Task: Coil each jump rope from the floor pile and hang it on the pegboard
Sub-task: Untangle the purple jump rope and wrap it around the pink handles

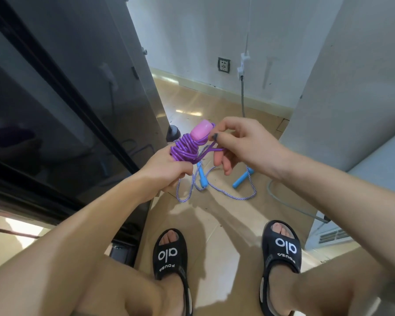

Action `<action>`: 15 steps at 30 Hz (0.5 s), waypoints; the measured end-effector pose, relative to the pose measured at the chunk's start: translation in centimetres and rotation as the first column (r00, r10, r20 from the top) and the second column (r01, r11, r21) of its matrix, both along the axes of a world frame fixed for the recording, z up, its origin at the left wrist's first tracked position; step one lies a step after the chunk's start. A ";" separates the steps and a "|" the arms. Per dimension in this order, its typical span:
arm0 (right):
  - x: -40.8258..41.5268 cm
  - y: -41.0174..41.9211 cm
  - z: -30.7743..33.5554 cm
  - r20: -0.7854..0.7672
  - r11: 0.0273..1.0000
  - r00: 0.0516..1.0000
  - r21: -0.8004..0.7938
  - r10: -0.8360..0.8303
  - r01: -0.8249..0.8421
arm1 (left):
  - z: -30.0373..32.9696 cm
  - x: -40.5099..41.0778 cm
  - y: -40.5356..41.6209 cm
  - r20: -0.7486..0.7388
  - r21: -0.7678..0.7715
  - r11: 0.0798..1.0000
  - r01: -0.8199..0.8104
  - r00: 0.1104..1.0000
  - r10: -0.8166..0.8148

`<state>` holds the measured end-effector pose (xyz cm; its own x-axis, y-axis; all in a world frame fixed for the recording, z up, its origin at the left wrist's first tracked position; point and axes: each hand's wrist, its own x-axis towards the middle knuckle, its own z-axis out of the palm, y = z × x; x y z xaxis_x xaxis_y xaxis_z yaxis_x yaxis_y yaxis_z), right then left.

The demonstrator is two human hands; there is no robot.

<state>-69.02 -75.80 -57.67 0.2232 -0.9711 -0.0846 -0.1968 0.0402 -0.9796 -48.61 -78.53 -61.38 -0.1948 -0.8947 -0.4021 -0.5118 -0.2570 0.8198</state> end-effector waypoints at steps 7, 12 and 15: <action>-0.7 -0.5 0.4 0.304 0.979 0.934 0.135 -0.185 0.150 | 0.9 -1.0 0.5 -0.121 0.071 0.997 0.033 0.992 -0.025; -0.2 -0.2 0.3 0.092 0.970 0.973 -0.097 -0.213 0.221 | 0.8 -1.4 0.5 -0.126 0.125 0.992 -0.003 0.992 0.019; 0.1 -0.1 0.2 -0.020 0.935 0.961 -0.237 -0.276 0.264 | 0.8 -1.6 0.7 -0.166 0.158 0.987 0.002 0.986 0.024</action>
